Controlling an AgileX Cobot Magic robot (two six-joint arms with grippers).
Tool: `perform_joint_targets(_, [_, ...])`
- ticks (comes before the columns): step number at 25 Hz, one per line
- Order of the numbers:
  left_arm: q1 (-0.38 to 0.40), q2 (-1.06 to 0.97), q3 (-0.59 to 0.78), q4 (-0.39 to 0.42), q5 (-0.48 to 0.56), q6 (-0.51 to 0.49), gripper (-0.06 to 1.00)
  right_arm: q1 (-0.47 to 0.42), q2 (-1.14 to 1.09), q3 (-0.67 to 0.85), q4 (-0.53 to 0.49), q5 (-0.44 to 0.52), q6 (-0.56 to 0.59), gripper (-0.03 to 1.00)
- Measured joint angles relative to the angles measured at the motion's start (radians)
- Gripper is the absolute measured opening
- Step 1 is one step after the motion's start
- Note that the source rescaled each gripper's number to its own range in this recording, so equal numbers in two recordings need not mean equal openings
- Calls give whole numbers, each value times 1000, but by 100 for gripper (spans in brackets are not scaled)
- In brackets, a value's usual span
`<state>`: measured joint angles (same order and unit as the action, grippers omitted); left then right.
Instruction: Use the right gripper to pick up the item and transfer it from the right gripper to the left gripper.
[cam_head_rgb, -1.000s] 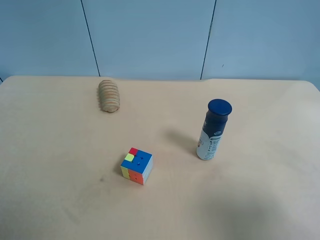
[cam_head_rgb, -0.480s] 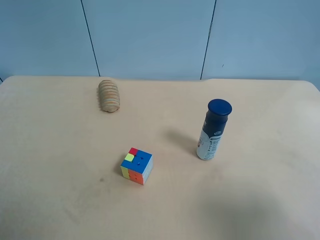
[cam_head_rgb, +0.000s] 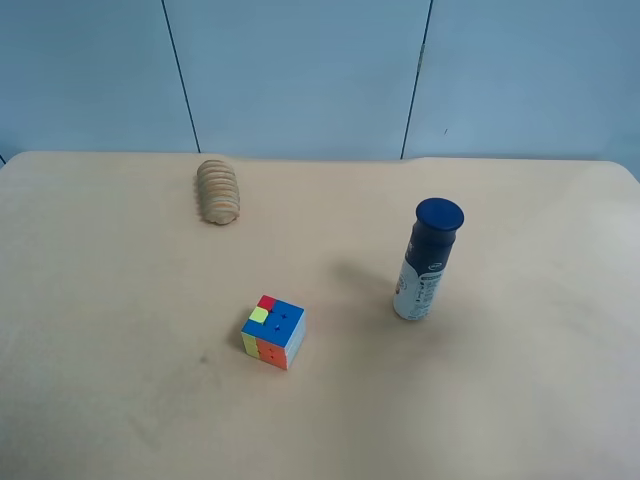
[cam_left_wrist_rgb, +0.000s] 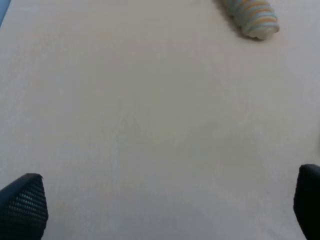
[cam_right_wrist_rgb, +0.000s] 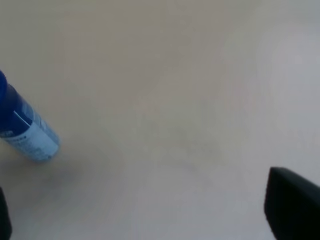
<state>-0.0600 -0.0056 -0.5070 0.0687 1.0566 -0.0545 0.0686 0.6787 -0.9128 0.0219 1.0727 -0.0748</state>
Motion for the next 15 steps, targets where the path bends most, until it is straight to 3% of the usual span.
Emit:
perform_joint_targets(5, [0, 0, 0, 0, 0, 0, 100, 110, 255, -160, -1, 12, -47, 100])
perform_joint_targets(9, [0, 0, 0, 0, 0, 0, 100, 239, 443, -264, -14, 61, -52, 100])
perform_joint_targets(15, [0, 0, 0, 0, 0, 0, 100, 360, 670, -388, -22, 134, -53, 100])
